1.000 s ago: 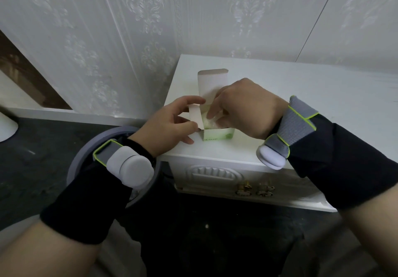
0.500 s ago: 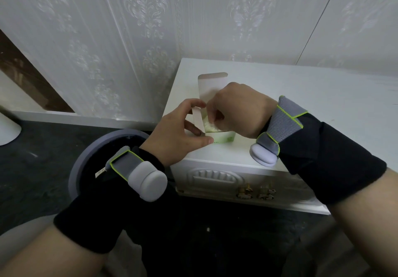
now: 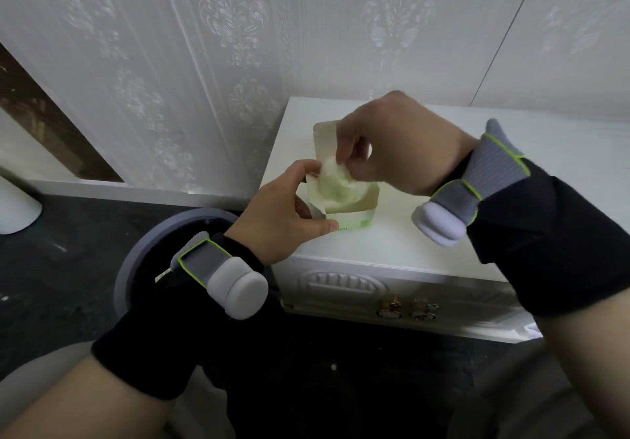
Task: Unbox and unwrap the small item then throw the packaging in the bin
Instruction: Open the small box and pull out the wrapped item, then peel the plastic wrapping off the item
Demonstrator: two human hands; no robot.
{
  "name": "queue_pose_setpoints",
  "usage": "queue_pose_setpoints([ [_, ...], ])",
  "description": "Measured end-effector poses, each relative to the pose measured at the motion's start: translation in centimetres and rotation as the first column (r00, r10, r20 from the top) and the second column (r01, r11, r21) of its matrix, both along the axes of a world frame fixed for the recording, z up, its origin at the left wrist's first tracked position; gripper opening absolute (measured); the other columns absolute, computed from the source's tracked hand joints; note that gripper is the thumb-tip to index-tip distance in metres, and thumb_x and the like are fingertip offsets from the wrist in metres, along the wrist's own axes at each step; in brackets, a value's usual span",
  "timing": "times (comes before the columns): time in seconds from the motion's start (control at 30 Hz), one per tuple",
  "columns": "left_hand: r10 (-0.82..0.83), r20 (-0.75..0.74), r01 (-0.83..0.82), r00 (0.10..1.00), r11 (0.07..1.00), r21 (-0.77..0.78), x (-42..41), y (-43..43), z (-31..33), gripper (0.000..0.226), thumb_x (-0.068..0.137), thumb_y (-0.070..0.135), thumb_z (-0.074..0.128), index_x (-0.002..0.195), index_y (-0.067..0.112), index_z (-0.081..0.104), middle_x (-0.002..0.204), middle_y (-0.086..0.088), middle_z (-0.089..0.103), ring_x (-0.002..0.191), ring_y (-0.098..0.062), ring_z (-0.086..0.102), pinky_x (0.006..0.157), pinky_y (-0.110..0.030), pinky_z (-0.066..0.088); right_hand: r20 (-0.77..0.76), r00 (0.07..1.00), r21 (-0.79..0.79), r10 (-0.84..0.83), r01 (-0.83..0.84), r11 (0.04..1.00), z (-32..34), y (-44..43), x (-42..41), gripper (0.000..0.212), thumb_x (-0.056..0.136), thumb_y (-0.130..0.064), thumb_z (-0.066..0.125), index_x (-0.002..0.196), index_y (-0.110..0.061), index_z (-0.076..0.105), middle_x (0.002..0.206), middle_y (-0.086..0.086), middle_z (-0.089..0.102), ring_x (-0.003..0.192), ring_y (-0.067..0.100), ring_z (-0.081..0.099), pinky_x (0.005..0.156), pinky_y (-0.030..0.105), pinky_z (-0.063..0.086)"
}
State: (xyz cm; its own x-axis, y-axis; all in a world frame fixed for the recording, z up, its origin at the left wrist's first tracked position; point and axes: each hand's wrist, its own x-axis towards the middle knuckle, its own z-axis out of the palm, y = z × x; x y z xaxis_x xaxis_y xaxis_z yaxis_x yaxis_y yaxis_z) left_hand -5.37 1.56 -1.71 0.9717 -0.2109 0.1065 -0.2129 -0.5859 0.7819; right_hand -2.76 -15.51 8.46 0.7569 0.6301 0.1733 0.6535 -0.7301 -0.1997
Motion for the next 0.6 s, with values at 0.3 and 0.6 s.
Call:
queue_pose_setpoints([
  [0.3, 0.044, -0.02, -0.044, 0.999, 0.999, 0.028, 4.1, -0.2, 0.4, 0.065, 0.067, 0.024, 0.08, 0.121, 0.029, 0.045, 0.107, 0.006, 0.054, 0.079, -0.019, 0.067, 0.064, -0.033, 0.053, 0.022, 1.0, 0.091, 0.011, -0.012, 0.996, -0.1, -3.2, -1.2, 0.016, 0.071, -0.008, 0.063, 0.079, -0.018, 0.072, 0.074, -0.003, 0.07, 0.066, 0.017, 0.062, 0.073, 0.027, 0.046],
  [0.6, 0.078, 0.026, -0.079, 0.997, 0.997, 0.005, 7.9, -2.2, -0.1, 0.067, 0.068, 0.024, 0.075, 0.122, 0.04, 0.039, 0.122, -0.001, 0.061, 0.072, -0.016, 0.068, 0.069, -0.031, 0.049, -0.045, 0.994, 0.071, 0.097, -0.094, 0.993, -6.0, -4.3, -1.8, 0.016, 0.073, -0.005, 0.059, 0.079, -0.012, 0.071, 0.078, 0.003, 0.072, 0.074, 0.027, 0.066, 0.073, 0.034, 0.05],
])
